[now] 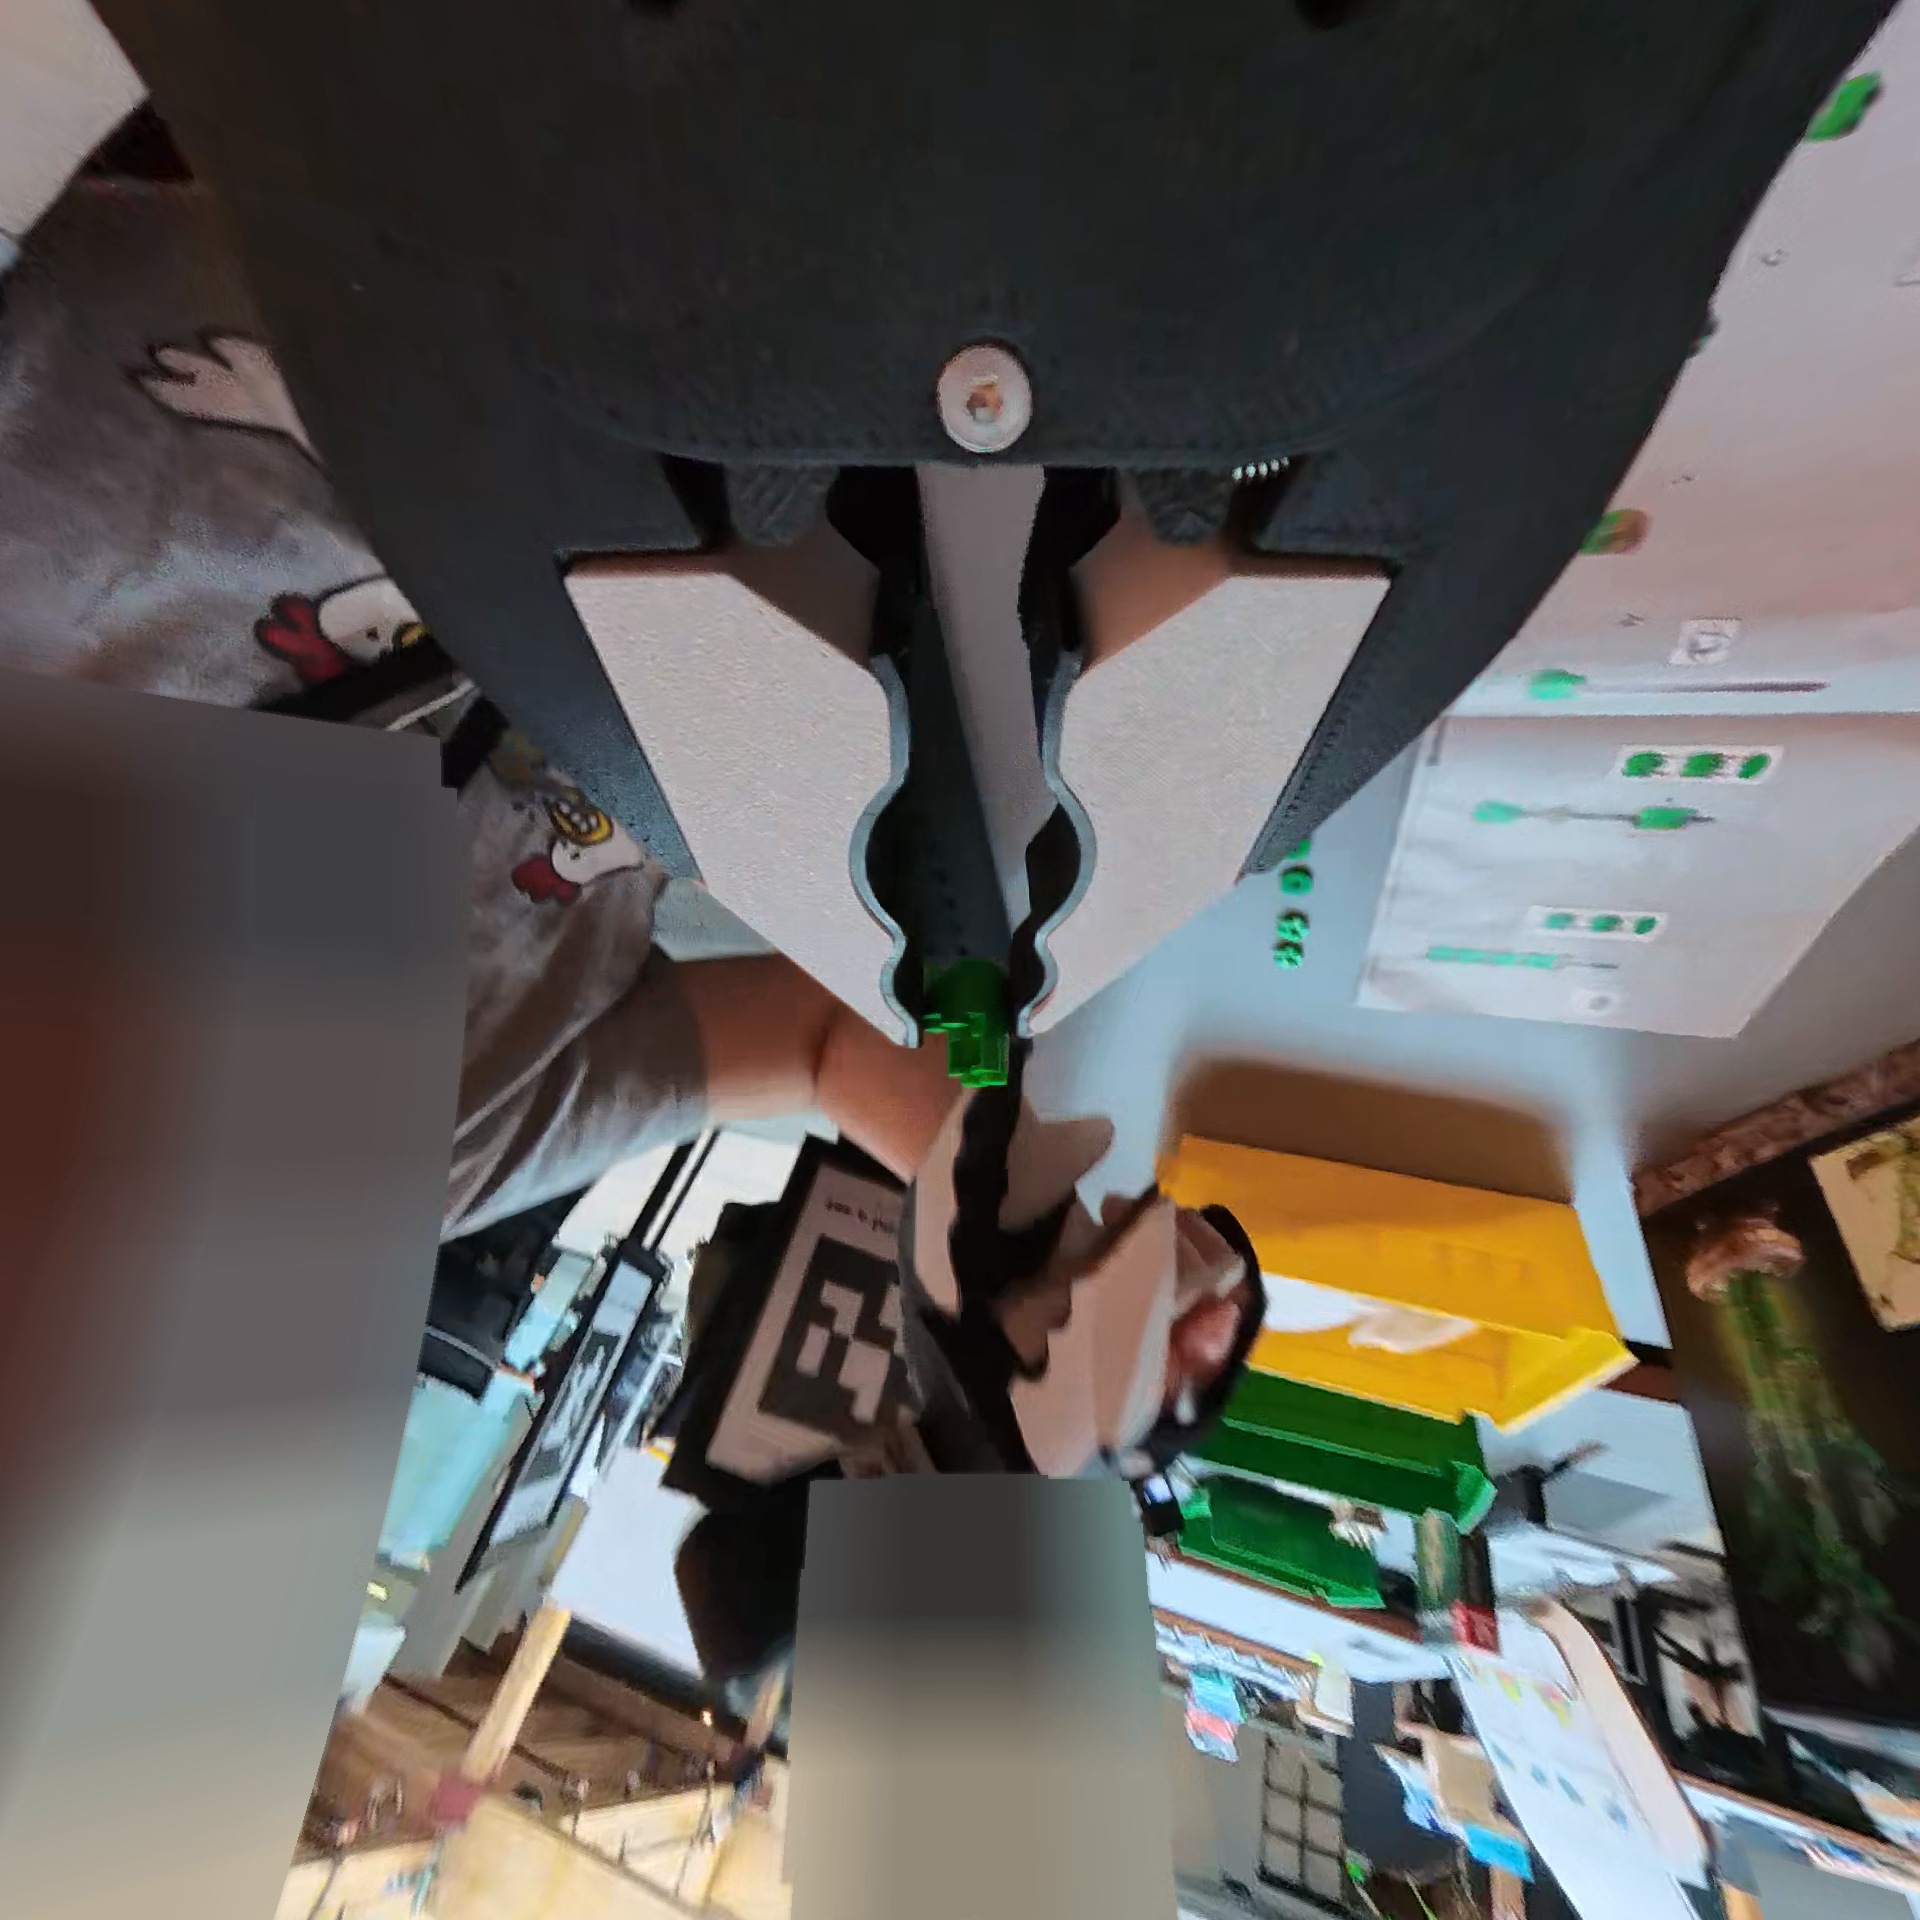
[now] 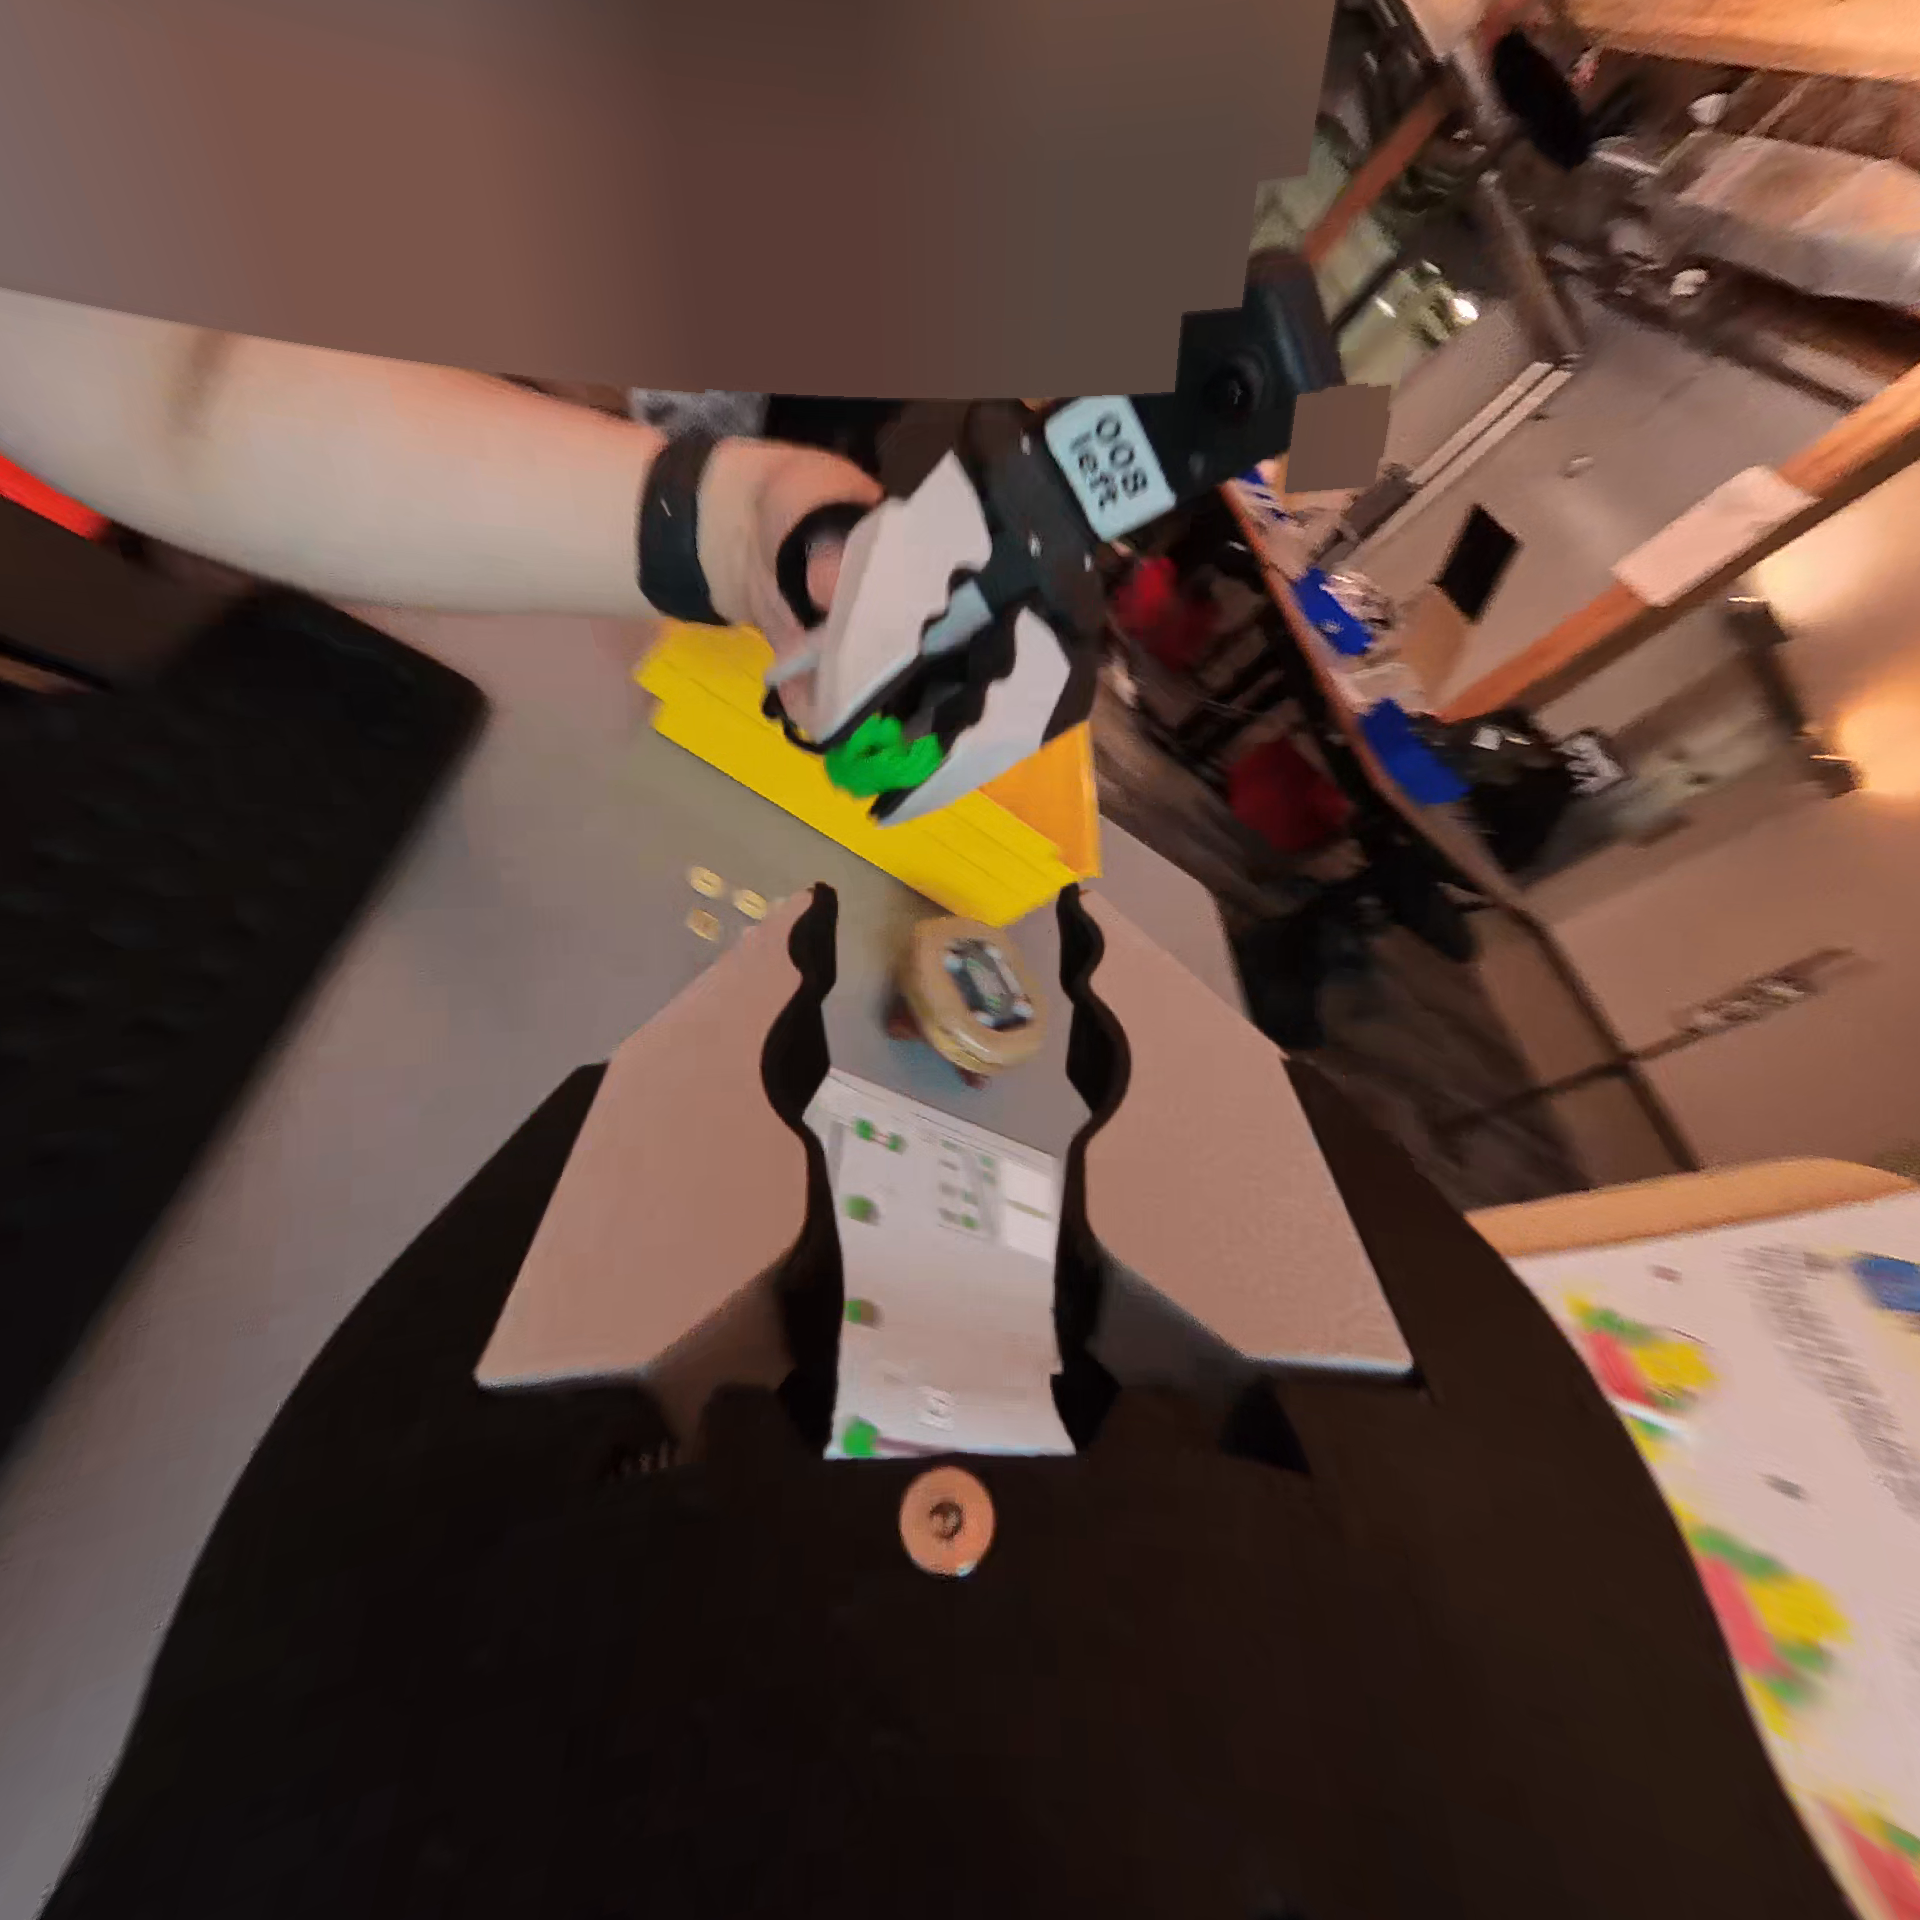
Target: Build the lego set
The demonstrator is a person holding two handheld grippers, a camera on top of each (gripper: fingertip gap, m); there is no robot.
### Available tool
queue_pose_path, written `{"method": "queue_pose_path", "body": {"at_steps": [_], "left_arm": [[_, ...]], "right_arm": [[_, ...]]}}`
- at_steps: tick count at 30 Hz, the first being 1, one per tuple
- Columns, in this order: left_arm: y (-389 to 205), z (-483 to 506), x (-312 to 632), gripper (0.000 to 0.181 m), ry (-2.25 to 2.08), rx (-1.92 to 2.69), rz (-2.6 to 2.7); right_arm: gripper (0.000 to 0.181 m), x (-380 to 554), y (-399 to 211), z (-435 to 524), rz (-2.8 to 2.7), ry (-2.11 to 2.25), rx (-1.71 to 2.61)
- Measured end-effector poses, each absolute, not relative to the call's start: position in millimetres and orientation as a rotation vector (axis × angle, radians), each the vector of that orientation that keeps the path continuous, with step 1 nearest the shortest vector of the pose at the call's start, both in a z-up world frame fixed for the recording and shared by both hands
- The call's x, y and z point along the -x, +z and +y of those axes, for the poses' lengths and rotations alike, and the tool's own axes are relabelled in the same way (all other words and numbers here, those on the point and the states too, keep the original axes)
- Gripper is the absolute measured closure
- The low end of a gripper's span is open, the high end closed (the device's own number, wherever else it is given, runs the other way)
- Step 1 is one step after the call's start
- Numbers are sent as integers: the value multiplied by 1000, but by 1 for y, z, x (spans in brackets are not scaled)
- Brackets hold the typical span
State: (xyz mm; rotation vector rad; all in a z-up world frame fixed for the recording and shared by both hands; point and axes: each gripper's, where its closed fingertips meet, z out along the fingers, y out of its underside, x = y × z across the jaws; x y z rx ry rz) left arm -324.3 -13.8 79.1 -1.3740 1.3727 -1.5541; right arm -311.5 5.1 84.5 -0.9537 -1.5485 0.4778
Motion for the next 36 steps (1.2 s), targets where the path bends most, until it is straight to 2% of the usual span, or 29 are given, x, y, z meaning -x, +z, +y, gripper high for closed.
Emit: {"method": "queue_pose_path", "body": {"at_steps": [6,9,13,21,27,28,29,30,32,36], "left_arm": [[20,-89,303,167,-1676,1192,1336],[-3,-104,300,167,-1885,1206,1328],[-12,-107,305,167,-2000,1203,1366],[-18,-115,307,167,-2096,1169,1370],[-22,-112,306,167,-2079,1205,1348],[-21,-109,305,164,-2079,1227,1319],[-21,-103,305,150,-2076,1261,1280],[-21,-96,305,136,-2059,1301,1250],[-23,-81,314,129,-1954,1363,1223],[-18,-18,362,135,-1332,1436,1080]], "right_arm": [[136,310,26,-68,-1647,1021,941],[136,315,1,-76,-1608,1142,928],[141,324,-4,-87,-1580,1280,879],[165,328,-14,-109,-1638,1317,848],[166,328,-19,-107,-1632,1300,904],[166,327,-18,-107,-1631,1295,904],[166,326,-19,-107,-1635,1290,905],[166,325,-21,-106,-1644,1276,913],[166,322,-24,-98,-1644,1232,940],[166,313,-60,-65,-1699,1031,1120]]}}
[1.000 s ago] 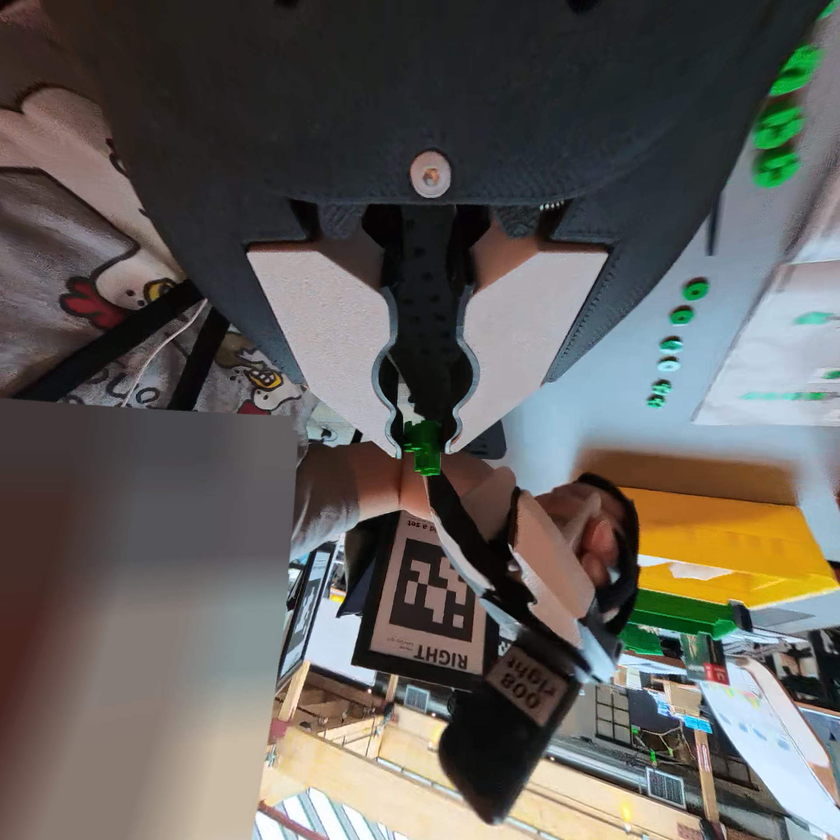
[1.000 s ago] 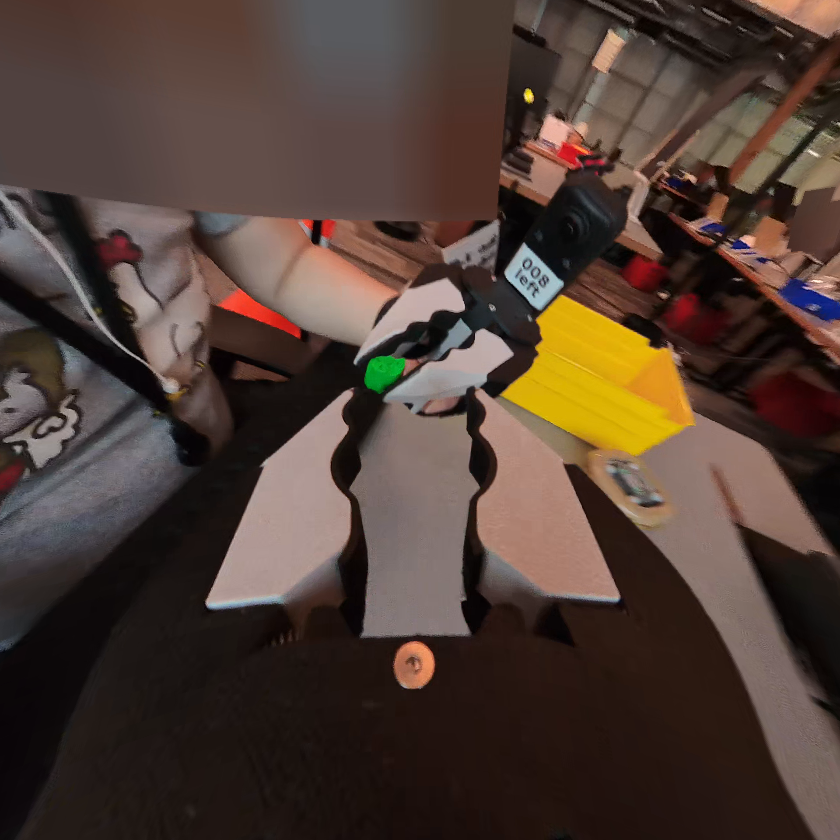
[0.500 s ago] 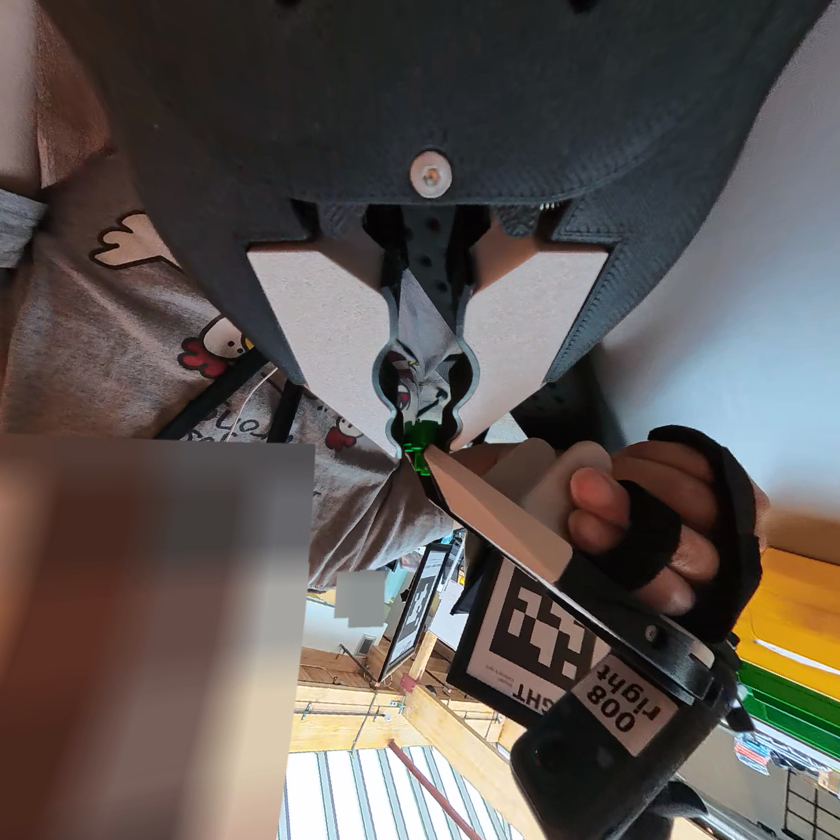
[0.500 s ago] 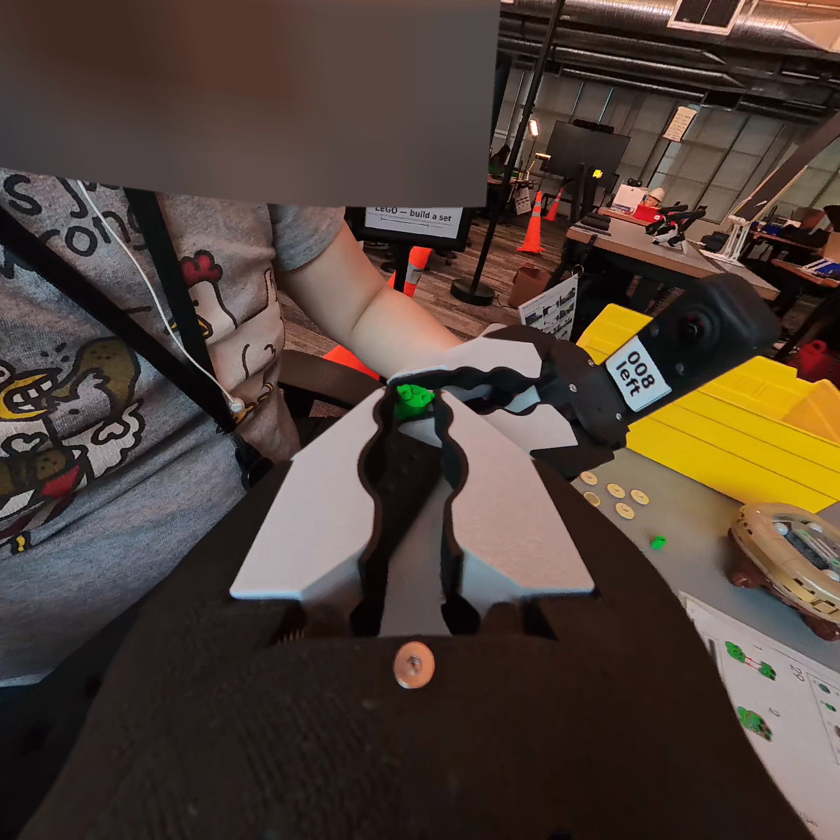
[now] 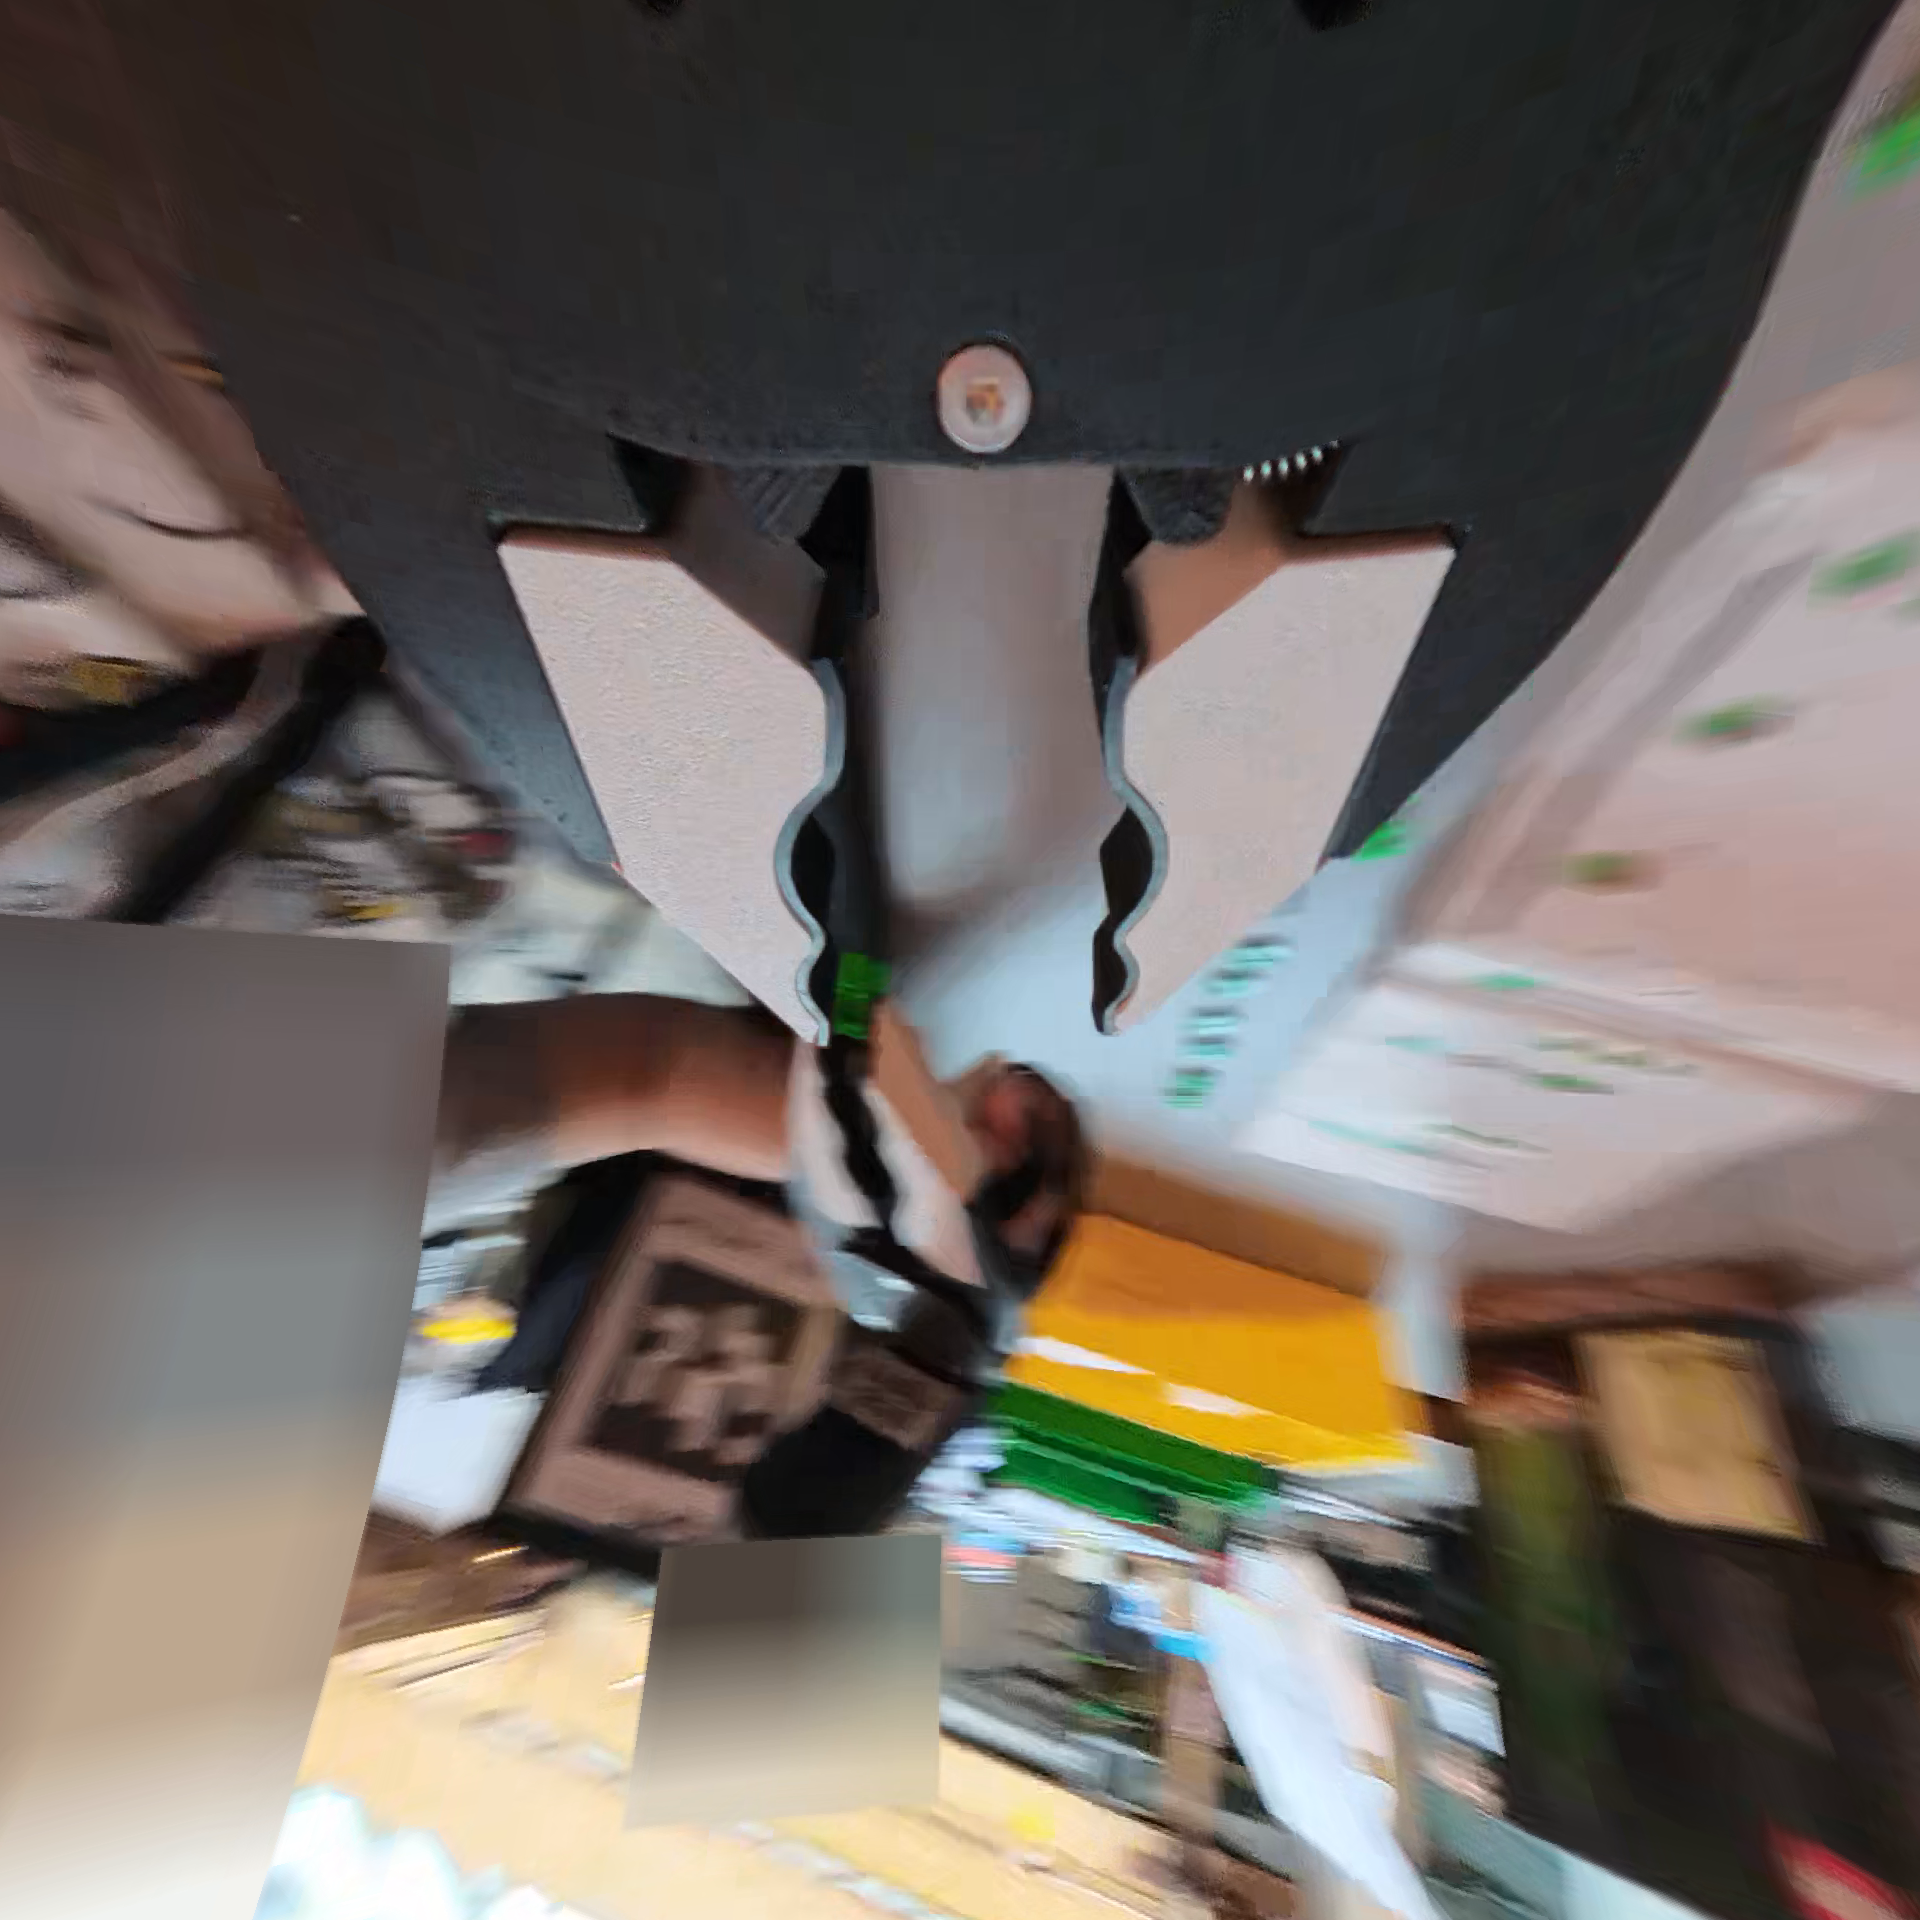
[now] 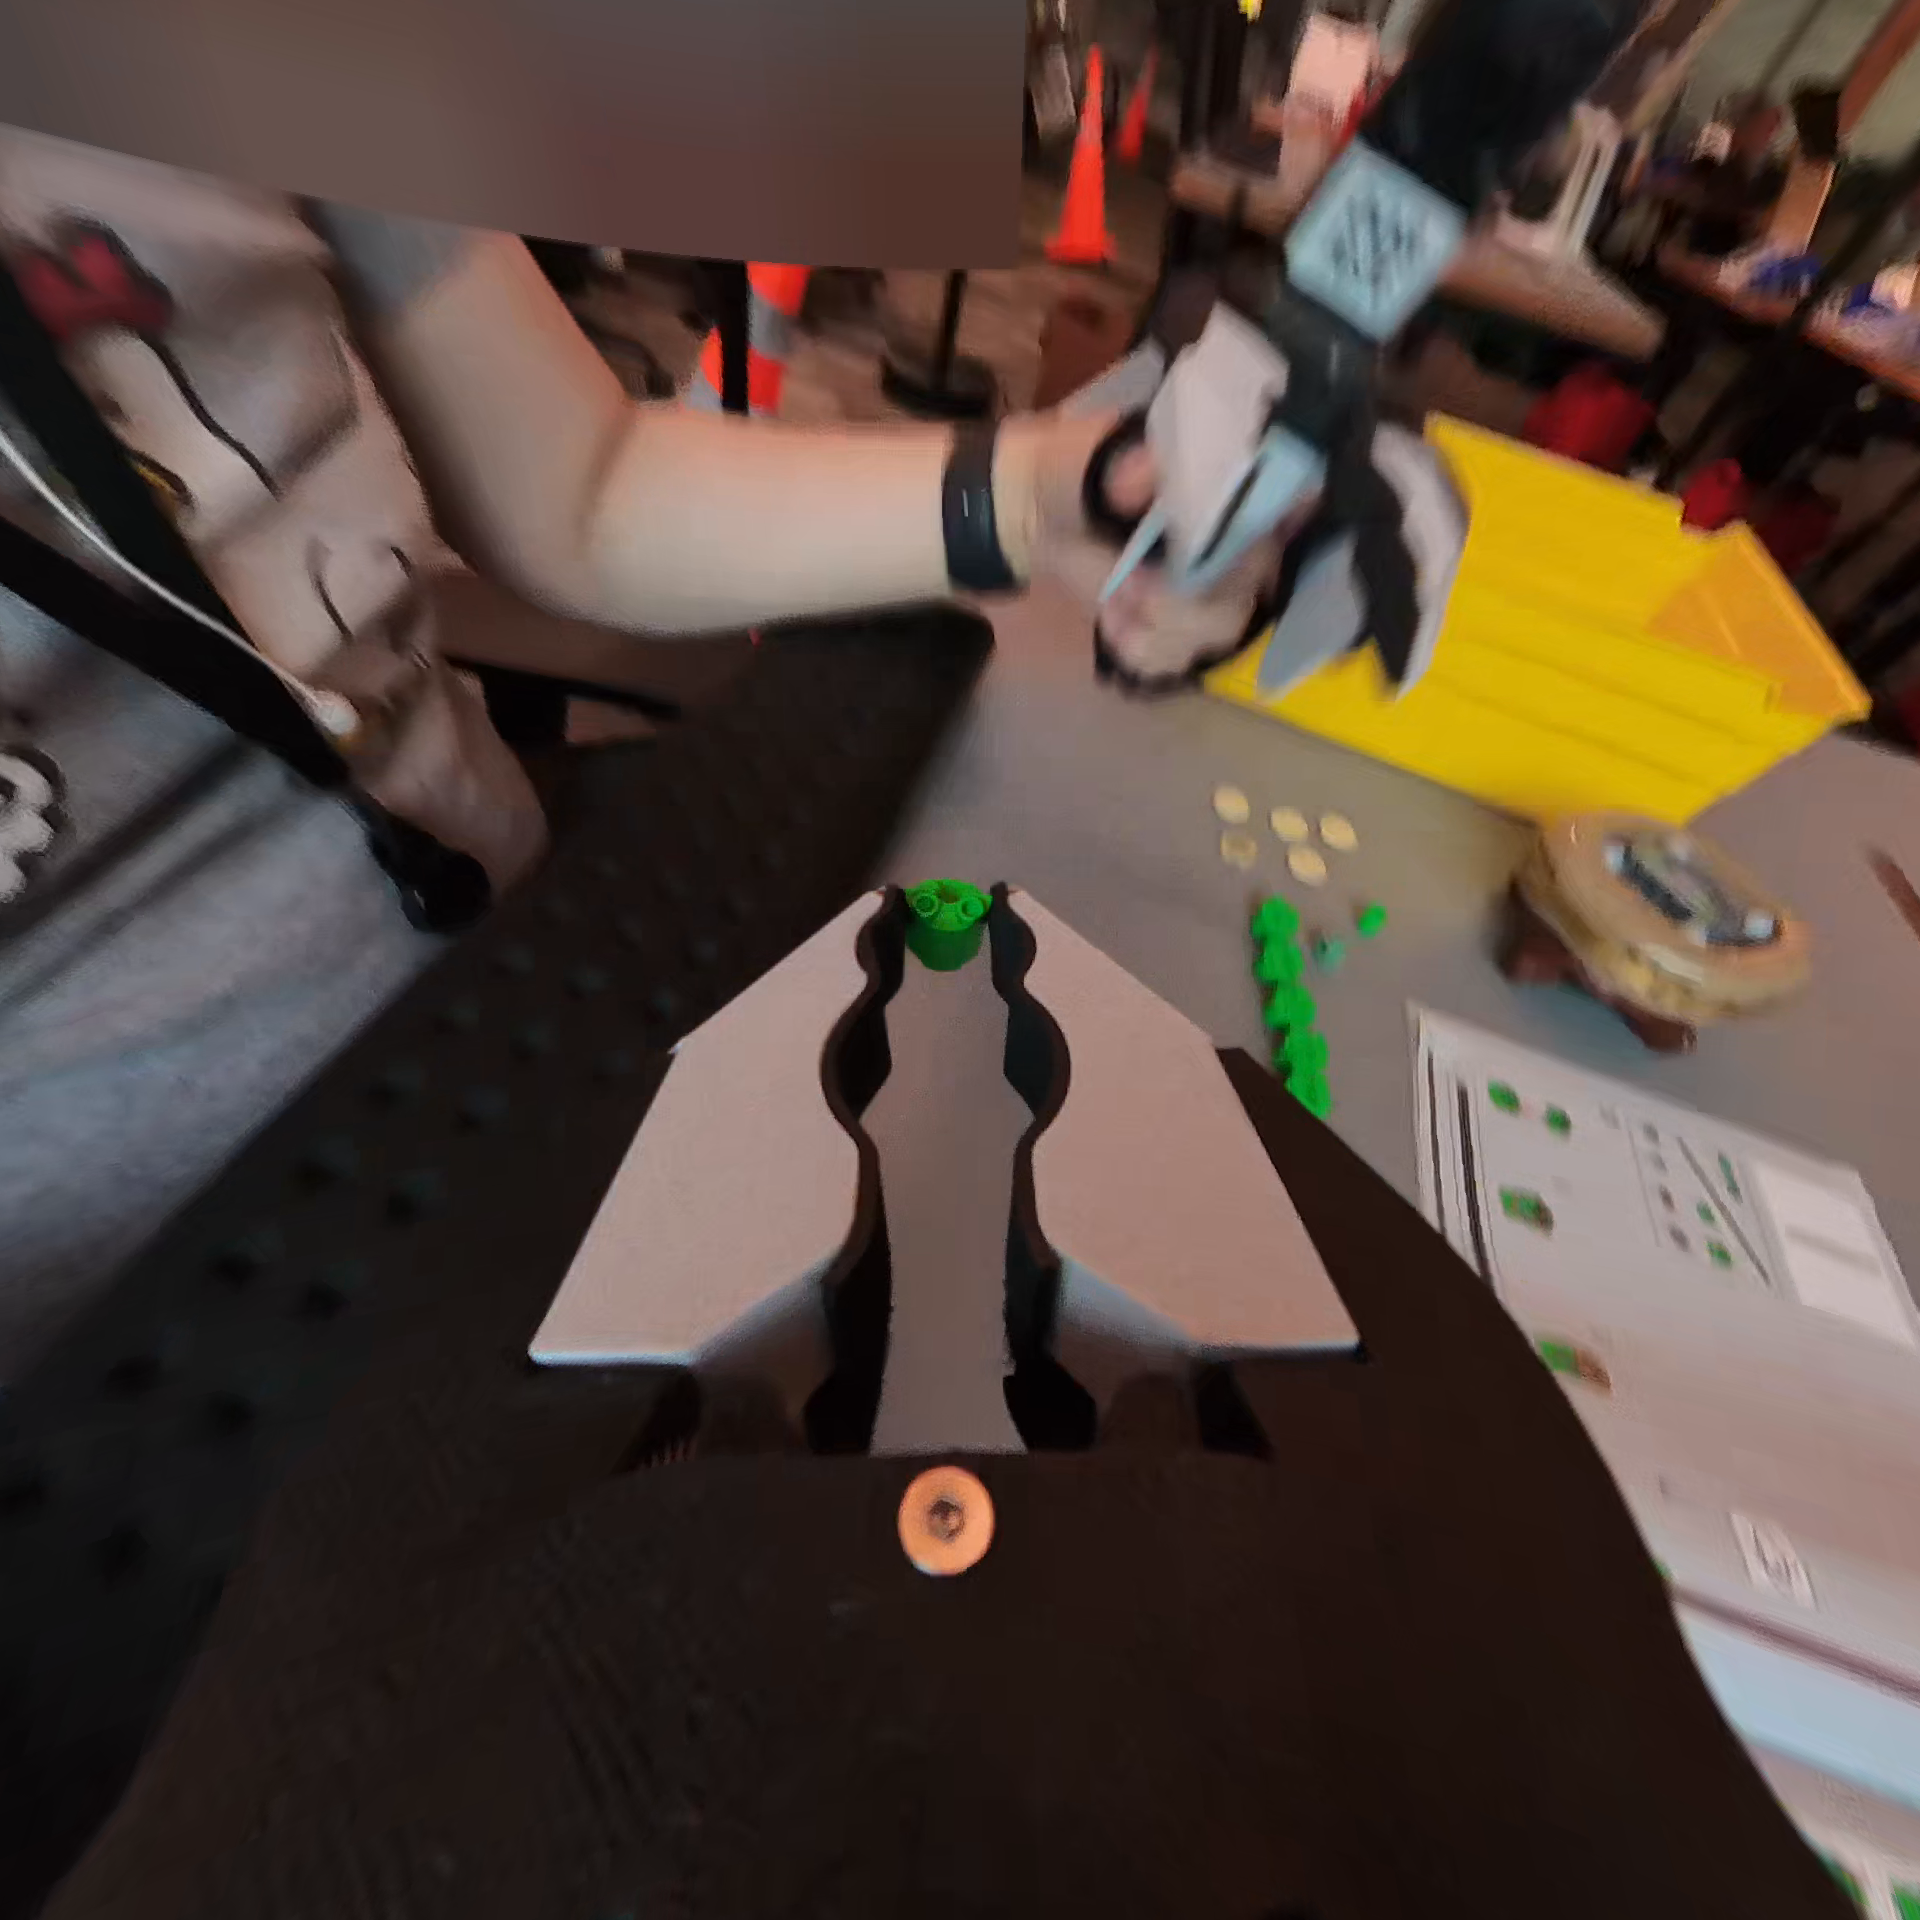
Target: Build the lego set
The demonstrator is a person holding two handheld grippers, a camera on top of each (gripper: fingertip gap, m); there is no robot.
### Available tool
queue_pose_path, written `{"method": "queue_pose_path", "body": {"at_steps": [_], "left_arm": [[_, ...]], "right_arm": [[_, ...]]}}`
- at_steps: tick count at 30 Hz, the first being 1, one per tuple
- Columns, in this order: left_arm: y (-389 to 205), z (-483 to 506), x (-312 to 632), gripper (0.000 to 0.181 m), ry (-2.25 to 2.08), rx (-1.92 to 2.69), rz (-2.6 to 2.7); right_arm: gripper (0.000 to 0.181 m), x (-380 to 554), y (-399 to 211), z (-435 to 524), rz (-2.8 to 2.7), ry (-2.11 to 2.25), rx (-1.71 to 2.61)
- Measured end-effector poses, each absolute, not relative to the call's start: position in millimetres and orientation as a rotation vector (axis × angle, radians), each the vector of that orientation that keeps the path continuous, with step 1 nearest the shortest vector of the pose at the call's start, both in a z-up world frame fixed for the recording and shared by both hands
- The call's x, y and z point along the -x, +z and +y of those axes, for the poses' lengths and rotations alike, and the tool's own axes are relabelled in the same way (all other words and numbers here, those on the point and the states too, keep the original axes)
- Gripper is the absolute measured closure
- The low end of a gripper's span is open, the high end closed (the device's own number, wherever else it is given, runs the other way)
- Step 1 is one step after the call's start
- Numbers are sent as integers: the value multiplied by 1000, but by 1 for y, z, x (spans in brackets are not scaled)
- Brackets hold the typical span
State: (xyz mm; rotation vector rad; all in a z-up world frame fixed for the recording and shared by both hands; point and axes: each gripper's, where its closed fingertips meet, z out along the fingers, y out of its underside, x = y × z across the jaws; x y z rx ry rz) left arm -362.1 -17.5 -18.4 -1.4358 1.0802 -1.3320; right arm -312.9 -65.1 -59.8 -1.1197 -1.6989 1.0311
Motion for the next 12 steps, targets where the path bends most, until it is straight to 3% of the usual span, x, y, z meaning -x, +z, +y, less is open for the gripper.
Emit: {"method": "queue_pose_path", "body": {"at_steps": [6,12], "left_arm": [[-47,38,441,151,-666,1691,980],[-82,58,459,164,-439,1996,937]], "right_arm": [[167,305,-117,-43,-1815,972,1334],[167,299,-139,-34,-1850,956,1420]]}}
